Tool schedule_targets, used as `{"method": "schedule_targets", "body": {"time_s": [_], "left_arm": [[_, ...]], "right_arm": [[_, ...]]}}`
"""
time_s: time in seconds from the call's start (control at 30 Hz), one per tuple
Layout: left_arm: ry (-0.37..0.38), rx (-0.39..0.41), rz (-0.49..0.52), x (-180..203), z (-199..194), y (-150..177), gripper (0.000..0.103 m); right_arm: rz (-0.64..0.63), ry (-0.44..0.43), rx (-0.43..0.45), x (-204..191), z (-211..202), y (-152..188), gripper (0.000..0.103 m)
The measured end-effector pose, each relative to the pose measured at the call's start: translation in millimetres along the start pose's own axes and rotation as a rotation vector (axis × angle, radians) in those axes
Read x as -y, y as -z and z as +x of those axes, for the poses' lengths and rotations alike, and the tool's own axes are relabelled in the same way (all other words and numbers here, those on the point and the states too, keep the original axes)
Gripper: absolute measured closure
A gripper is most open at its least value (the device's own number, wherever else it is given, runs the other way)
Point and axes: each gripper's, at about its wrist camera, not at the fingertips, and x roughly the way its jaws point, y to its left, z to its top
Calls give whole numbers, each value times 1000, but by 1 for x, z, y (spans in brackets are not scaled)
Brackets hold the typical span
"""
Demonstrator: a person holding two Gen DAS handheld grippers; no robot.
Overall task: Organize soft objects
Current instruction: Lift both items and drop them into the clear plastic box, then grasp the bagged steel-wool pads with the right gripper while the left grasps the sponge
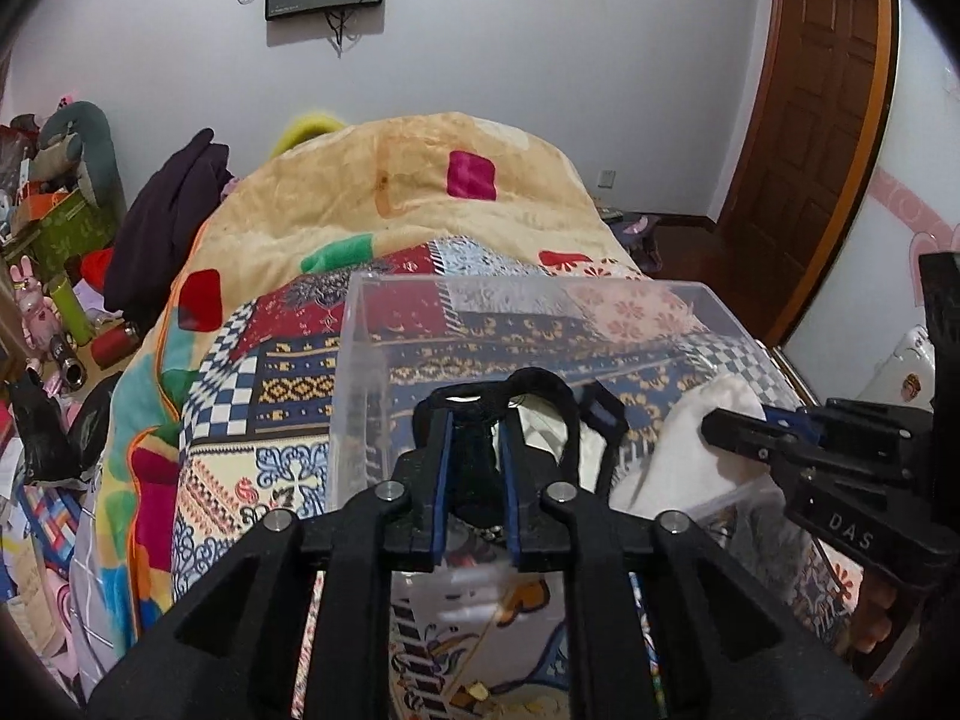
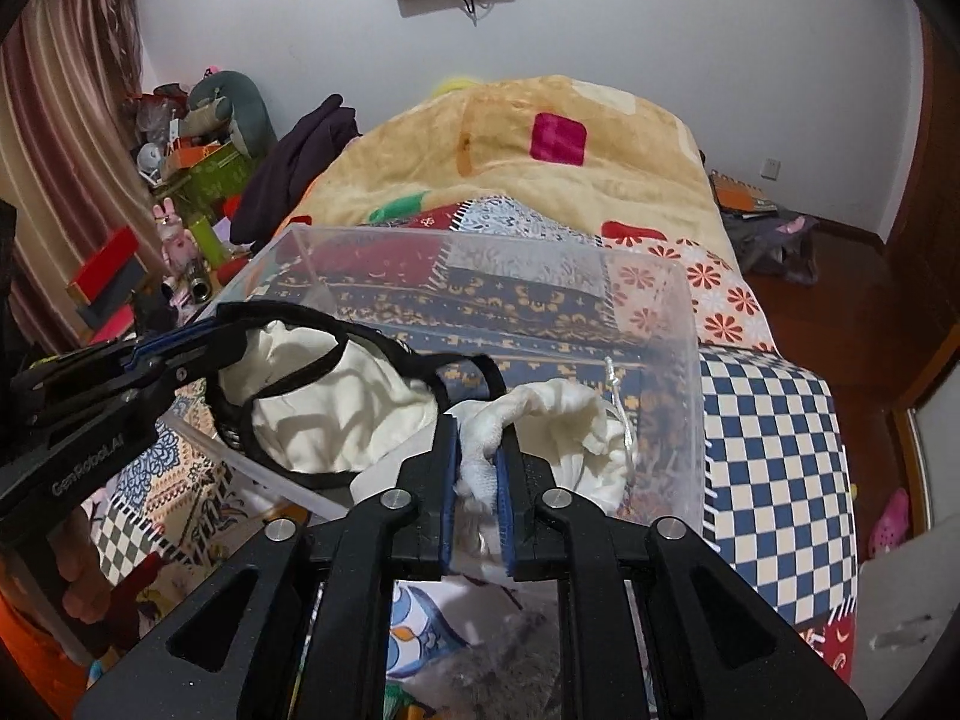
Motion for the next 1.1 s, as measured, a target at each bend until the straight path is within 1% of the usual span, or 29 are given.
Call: {"method": "schedule_targets", "body": {"time_s": [0.03,0.1,0.13,0.17,0.2,0.23,0.3,0.33,0.4,0.43,0.47,0.53,0.6,0.73,0.83,1.03,1.07,1.1], "left_arm": [[1,0,0,-1,-1,0,83],[9,6,-2,0,-7,3,73],[9,11,-2,0,-11,3,70],[10,19,-3,0,-16,4,64],[12,29,-2,2,-22,5,60],[12,36,1,2,-26,5,58],[9,53,6,5,-36,6,50],[8,64,7,6,-42,6,47],[8,87,5,9,-55,6,36],[6,101,5,11,-61,7,34],[3,116,7,12,-68,8,30],[-2,141,12,17,-80,11,23],[1,150,11,21,-88,15,14],[14,133,27,32,-90,28,12],[28,99,38,41,-84,40,12],[66,17,34,52,-66,64,12],[76,3,29,53,-62,68,13],[85,-7,24,53,-60,72,18]], "right_arm": [[0,-2,-1,0,-3,1,84],[-3,0,11,-1,-11,3,68],[-5,4,20,-1,-15,5,63],[-10,7,32,-1,-19,6,56],[-16,11,46,-2,-26,7,52],[-21,14,57,-2,-31,8,50],[-28,18,81,-2,-43,9,42],[-28,18,90,-2,-47,8,40],[-23,23,123,0,-61,10,29],[-20,27,136,-1,-66,10,25],[-17,35,156,1,-74,12,20],[-15,54,180,0,-83,15,16],[-13,73,192,2,-90,21,12],[0,96,183,6,-91,32,7],[8,109,154,10,-86,43,6],[51,102,85,21,-70,65,6],[56,102,76,22,-68,68,7],[64,99,66,23,-65,71,7]]}}
